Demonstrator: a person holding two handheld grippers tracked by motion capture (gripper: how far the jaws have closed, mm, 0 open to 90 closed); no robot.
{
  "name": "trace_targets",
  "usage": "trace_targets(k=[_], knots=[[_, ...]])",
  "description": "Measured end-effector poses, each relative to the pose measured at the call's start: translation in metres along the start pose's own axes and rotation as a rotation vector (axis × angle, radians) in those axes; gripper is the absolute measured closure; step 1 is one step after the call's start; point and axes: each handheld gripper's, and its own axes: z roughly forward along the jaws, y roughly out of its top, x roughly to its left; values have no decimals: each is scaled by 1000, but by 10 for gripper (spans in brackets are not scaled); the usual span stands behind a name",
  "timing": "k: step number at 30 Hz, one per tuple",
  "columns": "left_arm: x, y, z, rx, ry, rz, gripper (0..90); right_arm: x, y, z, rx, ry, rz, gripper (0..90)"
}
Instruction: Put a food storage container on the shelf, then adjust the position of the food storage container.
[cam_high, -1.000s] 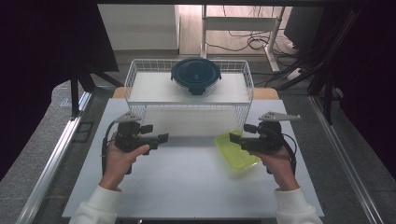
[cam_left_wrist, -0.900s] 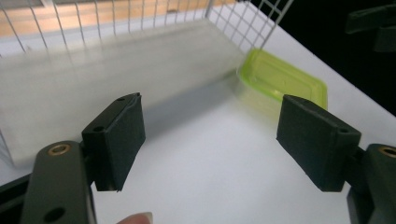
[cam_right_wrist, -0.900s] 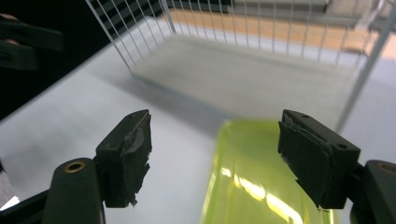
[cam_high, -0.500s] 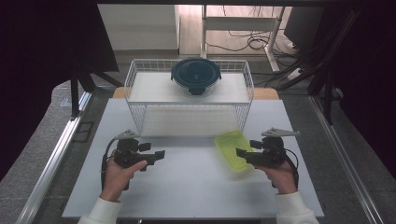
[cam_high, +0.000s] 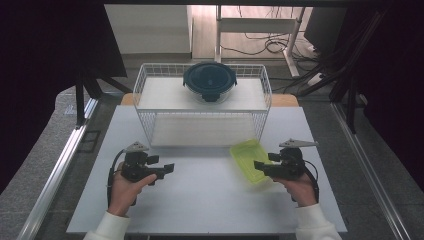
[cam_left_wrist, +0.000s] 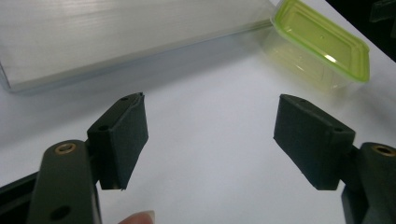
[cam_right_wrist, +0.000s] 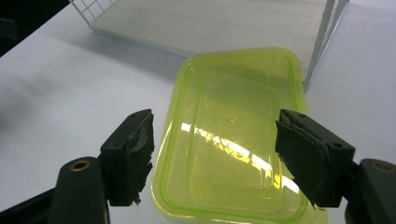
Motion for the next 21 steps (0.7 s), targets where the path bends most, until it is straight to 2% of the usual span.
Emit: trace_targets(k=[18,21], knots=[[0,-3,8,37,11,7,238,-14,-3,1,28,-13,32,275],[0,-3,7,31,9,7,234,-15,-3,1,26,-23,39,276]])
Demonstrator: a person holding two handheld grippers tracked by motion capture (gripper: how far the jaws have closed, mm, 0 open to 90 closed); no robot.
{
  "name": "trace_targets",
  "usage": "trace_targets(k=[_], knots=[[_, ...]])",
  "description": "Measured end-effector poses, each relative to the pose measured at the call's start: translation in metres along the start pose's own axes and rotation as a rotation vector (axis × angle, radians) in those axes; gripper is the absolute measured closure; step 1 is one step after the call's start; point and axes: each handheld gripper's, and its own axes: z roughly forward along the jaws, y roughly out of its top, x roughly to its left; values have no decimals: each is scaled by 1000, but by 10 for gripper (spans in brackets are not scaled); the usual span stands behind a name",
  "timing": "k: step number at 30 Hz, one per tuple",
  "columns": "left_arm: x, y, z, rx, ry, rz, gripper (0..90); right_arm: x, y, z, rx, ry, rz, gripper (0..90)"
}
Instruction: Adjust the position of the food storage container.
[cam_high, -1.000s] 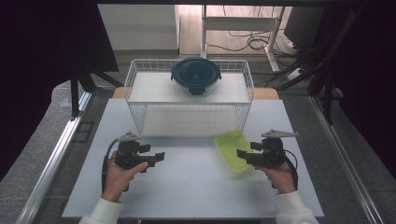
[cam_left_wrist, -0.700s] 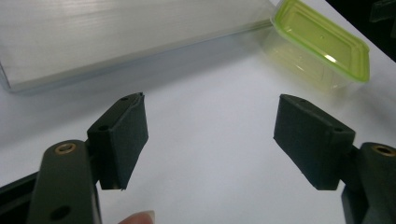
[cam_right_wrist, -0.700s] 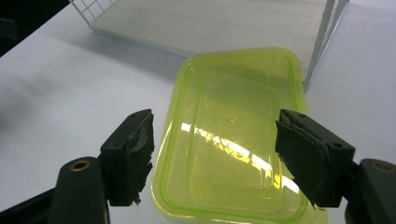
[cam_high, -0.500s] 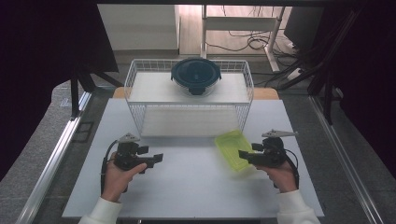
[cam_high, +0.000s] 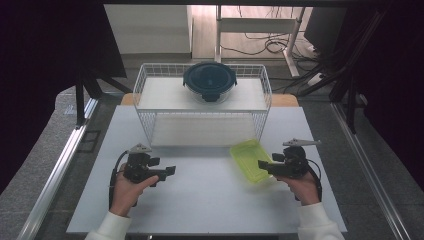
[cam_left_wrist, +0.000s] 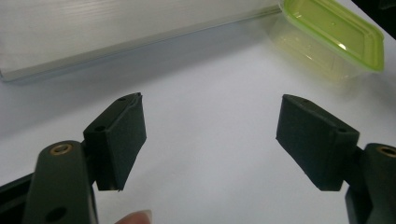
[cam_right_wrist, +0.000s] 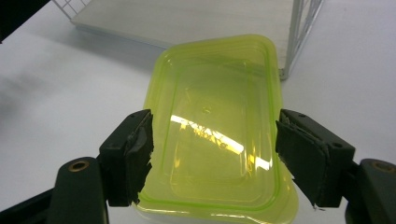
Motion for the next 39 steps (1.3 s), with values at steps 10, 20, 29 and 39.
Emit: trace_targets(k=[10,20,29,39], knots=[[0,-1,-2,-9,1,-1,234,-8,4,2,14,-31,2,327],[1,-1,0,3,-11,4,233,-22,23,15,51,-107,39,421],[-1,-2,2,14,-23,16,233,-40,44,40,124,-190,-13,697],[1,-4,4,17,-16,8,233,-48,48,69,206,-222,-118,887]])
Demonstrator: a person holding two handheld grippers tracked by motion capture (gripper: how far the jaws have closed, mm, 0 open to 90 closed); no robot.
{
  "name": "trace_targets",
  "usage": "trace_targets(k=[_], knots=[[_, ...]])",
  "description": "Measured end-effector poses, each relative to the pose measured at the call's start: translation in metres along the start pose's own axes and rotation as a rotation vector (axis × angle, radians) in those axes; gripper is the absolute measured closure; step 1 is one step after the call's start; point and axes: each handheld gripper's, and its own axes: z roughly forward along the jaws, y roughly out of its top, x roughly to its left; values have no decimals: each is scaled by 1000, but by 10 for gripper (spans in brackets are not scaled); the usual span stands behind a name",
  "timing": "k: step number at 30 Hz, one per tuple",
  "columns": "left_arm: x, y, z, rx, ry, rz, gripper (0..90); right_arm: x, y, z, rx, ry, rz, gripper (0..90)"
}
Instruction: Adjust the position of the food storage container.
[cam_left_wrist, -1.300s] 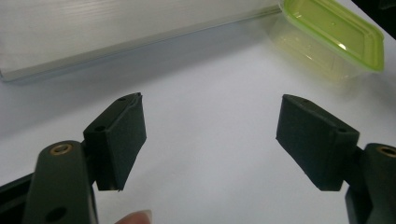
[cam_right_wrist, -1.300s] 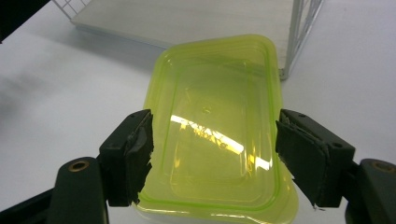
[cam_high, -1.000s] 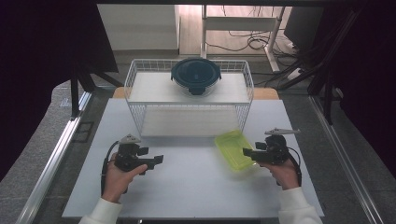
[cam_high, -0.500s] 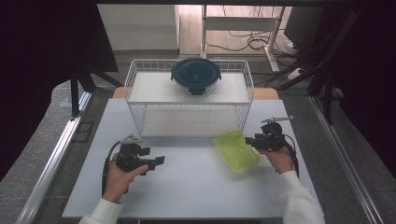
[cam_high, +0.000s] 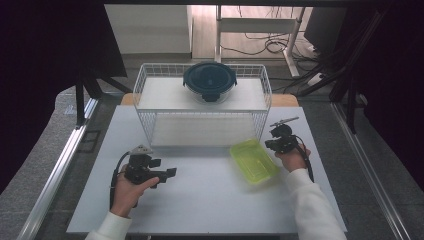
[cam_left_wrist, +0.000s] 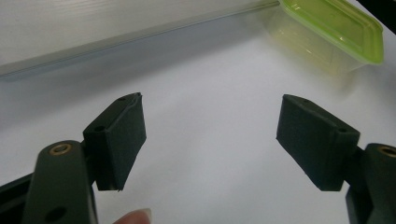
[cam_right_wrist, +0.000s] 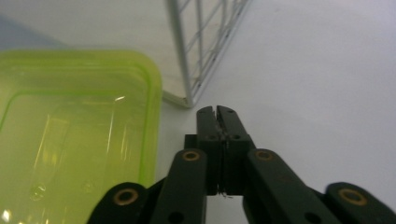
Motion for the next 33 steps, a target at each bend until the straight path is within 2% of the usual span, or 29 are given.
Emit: trace_targets(k=[4,6,9,13,22,23,25,33], knots=[[1,-1,2,6,-1,0,234,11,0,4,19,9,-99,889],[2,-1,2,8,0,-1,234,14,1,5,14,11,-125,889],[4,-1,1,5,-5,-10,235,22,1,6,14,37,-156,889],[5,-1,2,7,-8,-14,236,38,1,8,15,70,-220,889],[5,-3,5,21,-13,-13,236,93,7,9,29,163,-424,889],[5,-3,5,21,-13,-14,236,101,8,10,47,171,-447,890],[5,-3,5,21,-16,-15,237,110,9,13,55,184,-482,890],[7,-4,7,24,-18,-21,237,136,10,16,71,246,-542,889]])
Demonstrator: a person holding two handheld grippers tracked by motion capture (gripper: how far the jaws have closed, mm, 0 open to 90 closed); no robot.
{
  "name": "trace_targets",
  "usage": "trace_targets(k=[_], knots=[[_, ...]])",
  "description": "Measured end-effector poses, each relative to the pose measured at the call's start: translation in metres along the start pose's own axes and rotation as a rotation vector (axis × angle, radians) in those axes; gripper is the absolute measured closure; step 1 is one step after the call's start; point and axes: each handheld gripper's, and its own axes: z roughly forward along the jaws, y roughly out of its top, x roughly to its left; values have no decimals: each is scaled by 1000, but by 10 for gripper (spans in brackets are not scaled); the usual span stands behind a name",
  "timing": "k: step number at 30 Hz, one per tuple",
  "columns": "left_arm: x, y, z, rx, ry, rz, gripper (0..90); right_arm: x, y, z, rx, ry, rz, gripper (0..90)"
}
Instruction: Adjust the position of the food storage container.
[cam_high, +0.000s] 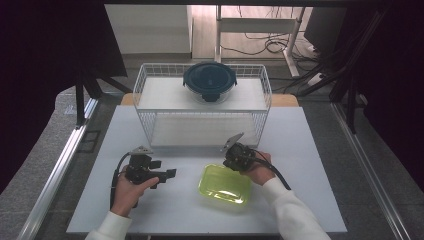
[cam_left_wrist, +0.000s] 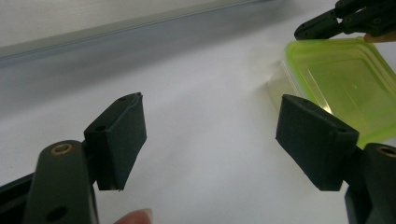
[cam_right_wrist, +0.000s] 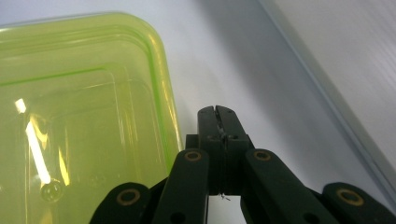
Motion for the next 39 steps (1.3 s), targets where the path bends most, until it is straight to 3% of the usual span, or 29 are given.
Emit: trace_targets(k=[2,5,8,11,16,20,23,28,39], knots=[[0,0,0,0,0,1,237,5,1,-1,-9,3,-9,890],[1,0,-2,-4,1,-3,237,6,-1,-11,-29,-42,-6,889],[0,0,-3,-9,2,-8,238,2,-15,-35,-115,-89,78,889],[-2,-1,-2,-3,4,-3,238,1,-37,-56,-152,-153,161,889],[-6,-3,3,15,10,8,237,2,-80,-78,-212,-184,325,889],[-5,-3,3,16,16,4,237,1,-112,-79,-169,-188,405,889],[-4,-3,4,15,19,0,237,-2,-121,-72,-136,-160,454,888],[-5,-4,6,23,14,3,236,1,-118,-58,-66,-116,481,888],[-6,-4,6,25,19,7,236,17,-99,-44,6,-116,418,889]])
